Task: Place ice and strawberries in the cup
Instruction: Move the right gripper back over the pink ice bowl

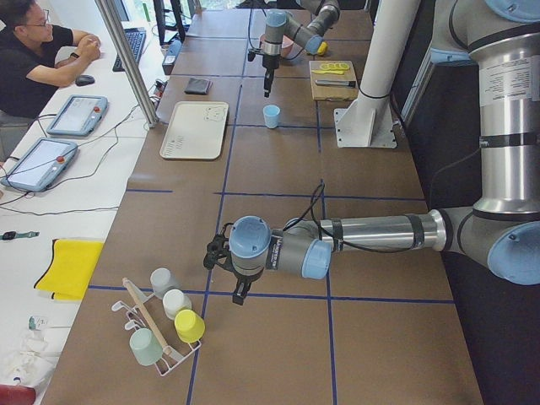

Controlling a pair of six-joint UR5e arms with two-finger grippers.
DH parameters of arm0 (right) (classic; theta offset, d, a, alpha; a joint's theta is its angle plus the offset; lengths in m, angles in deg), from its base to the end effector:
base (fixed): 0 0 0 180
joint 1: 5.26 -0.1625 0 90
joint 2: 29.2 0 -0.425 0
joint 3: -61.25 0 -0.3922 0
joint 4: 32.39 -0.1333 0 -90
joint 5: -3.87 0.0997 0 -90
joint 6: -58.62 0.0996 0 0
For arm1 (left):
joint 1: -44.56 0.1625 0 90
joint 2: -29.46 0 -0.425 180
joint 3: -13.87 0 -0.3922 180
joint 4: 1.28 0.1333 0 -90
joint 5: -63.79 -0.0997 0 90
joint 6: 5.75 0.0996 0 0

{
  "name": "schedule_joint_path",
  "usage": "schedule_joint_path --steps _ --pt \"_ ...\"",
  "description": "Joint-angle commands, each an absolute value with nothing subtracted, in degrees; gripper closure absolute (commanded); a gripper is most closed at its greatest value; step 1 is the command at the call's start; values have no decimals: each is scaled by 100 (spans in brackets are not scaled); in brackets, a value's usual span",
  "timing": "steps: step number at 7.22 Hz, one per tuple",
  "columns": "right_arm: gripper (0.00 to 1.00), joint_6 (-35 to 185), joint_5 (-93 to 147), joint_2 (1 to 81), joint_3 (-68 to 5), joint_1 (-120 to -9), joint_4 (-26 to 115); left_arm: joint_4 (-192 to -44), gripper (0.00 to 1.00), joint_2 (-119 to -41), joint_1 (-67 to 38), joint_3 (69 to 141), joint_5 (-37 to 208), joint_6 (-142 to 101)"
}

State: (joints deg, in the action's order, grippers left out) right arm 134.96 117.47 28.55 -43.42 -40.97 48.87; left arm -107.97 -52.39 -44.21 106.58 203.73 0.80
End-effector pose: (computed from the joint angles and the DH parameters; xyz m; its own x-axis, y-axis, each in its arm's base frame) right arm -0.4540 -0.4414 0.2046 0.5080 0.0987 0.8557 -0.1507 0.9883 -0.0245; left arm -0.0476 -0.4416 0.6638 0.6337 0.2739 -0.7235 -0.0939 0.9556 0.2794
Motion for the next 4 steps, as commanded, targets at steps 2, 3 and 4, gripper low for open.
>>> schedule_joint_path --steps 2,3,4 --pt "39 11836 12884 4756 -5553 -5558 4899 -10798 0 -5193 -4421 10633 20372 84" --pt "34 11151 12929 5362 -5790 -5831 4899 -10798 0 -5140 -4421 10642 20363 75" --pt "34 10335 12929 5986 -5958 -6052 4882 -10798 0 -5140 -4421 10651 20363 75"
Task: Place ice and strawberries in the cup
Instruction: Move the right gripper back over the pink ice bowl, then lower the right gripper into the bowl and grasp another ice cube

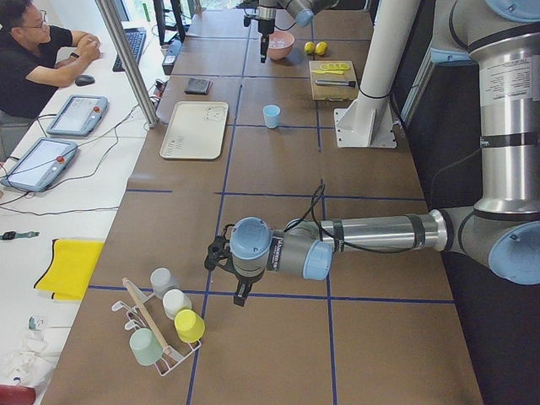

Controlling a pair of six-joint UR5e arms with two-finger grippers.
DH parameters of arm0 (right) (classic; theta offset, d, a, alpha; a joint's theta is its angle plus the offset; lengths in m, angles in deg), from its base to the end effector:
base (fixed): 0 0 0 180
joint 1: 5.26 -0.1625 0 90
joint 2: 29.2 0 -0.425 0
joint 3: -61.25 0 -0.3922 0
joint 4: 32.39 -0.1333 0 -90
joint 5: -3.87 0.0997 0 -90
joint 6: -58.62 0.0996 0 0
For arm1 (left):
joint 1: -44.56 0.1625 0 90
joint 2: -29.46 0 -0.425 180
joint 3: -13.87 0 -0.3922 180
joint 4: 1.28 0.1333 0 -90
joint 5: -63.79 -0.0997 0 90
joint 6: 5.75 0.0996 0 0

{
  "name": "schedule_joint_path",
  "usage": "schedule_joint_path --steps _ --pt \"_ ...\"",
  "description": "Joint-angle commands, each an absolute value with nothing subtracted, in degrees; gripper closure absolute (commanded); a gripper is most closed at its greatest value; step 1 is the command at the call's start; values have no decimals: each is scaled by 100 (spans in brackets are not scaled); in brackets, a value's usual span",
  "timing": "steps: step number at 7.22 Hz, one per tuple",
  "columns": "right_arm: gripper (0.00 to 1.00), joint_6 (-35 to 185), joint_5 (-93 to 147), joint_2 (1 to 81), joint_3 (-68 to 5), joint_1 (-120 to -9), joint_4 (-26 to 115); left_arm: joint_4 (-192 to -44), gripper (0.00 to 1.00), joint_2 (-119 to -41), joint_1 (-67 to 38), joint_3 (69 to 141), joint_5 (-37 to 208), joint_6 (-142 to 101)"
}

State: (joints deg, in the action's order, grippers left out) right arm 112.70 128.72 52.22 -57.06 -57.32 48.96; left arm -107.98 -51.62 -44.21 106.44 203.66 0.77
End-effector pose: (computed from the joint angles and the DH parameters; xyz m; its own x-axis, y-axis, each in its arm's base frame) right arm -0.2504 -0.4454 0.3334 0.5813 -0.0374 0.8128 -0.0684 0.9932 0.0946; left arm -0.0478 -0.4346 0.6710 0.6349 0.2619 -0.7269 -0.0938 0.9600 0.2639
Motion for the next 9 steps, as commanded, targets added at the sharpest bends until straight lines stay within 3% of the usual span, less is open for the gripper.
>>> schedule_joint_path --steps 1,4,9 --pt "33 9378 12929 6532 -5986 -6237 4821 -10798 0 -5140 -4412 10651 20371 49" --pt "29 7842 12912 7160 -5663 -6546 4812 -11298 0 -5088 -4412 10642 20363 -618" --pt "28 7830 12912 7004 -5064 -6520 4557 -11308 0 -5087 -4412 10642 20363 -619"
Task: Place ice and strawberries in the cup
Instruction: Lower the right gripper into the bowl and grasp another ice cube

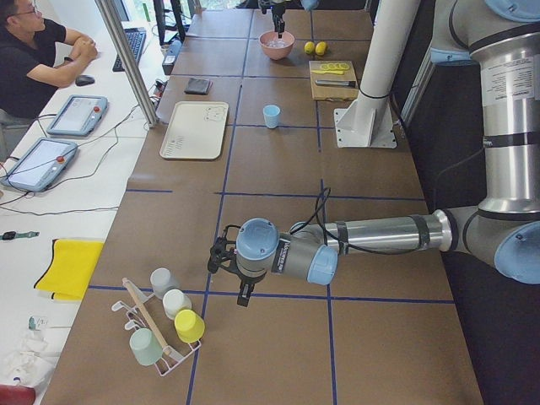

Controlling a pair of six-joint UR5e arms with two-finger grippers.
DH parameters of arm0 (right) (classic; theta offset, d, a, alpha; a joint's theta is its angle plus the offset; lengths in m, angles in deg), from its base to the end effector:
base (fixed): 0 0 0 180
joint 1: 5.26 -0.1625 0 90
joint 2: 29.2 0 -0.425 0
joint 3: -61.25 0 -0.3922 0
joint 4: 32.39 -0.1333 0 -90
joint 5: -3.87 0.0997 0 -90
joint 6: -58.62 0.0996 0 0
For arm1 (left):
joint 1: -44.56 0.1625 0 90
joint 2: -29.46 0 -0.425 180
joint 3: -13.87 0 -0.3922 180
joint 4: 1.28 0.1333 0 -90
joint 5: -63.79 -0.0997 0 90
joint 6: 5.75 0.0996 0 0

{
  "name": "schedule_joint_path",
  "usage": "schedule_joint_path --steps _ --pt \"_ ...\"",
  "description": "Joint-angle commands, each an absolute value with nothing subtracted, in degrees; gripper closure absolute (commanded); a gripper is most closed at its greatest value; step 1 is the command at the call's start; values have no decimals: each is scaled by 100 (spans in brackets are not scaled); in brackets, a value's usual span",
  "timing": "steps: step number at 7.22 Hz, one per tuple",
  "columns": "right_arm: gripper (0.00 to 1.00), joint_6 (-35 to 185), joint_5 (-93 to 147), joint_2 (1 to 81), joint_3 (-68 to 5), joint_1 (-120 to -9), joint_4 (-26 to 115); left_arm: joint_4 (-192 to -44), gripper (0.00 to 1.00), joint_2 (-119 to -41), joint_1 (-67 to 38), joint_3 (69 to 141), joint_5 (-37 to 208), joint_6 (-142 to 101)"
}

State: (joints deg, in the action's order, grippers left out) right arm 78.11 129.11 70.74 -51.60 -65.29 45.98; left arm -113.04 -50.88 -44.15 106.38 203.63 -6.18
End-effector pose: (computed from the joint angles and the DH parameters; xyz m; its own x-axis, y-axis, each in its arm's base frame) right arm -0.1508 -0.4133 0.5261 0.7058 -0.3174 0.6334 0.2323 0.9483 0.2164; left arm -0.0475 -0.4317 0.6673 0.6406 0.2000 -0.7414 -0.0170 0.9689 0.2467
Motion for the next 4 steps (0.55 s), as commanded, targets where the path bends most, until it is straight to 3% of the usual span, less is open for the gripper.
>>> schedule_joint_path --steps 1,4 --pt "28 7830 12920 6968 -5046 -6520 4557 -11308 0 -5070 -4412 10642 20363 -619" --pt "28 7813 12929 6924 -4993 -6415 4557 -11308 0 -5070 -4412 10642 20363 -619"
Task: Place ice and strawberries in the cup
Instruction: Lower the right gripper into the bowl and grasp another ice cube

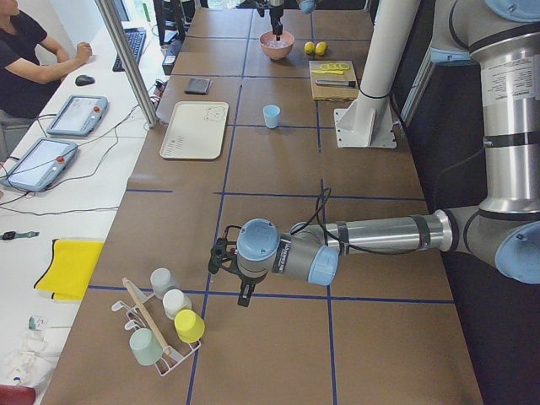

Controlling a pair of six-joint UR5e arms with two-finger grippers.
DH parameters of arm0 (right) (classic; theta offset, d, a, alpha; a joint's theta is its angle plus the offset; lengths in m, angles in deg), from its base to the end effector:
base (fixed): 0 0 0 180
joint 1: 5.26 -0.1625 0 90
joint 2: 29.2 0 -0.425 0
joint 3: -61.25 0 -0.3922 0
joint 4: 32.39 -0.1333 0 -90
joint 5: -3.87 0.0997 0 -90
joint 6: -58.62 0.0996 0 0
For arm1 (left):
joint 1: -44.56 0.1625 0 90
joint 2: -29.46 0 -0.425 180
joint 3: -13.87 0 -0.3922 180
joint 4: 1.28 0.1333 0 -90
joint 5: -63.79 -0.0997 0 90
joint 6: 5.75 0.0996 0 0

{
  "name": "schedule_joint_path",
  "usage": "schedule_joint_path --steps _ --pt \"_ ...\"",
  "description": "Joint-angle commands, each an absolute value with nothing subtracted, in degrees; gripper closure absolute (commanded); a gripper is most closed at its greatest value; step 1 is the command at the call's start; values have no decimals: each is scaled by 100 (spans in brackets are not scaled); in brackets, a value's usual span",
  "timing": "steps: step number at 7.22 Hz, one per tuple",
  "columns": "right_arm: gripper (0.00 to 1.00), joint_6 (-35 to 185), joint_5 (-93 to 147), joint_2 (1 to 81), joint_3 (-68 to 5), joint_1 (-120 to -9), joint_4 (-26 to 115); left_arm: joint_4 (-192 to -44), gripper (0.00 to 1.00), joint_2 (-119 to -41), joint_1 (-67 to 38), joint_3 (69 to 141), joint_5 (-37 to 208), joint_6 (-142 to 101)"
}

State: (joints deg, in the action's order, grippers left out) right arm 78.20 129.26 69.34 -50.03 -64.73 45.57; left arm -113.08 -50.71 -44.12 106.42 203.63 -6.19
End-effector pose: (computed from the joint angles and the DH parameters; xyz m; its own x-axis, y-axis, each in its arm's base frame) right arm -0.1604 -0.4208 0.5282 0.7000 -0.3251 0.6359 0.2405 0.9457 0.2187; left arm -0.0473 -0.4303 0.6681 0.6405 0.1990 -0.7417 -0.0174 0.9694 0.2450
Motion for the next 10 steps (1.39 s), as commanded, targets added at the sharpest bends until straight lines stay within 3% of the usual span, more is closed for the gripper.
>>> schedule_joint_path --steps 1,10 --pt "28 7813 12938 6924 -4984 -6371 4557 -11308 0 -5070 -4412 10642 20363 -619" --pt "32 7795 12947 6959 -4852 -6177 4565 -11316 0 -5070 -4412 10651 20363 -619"
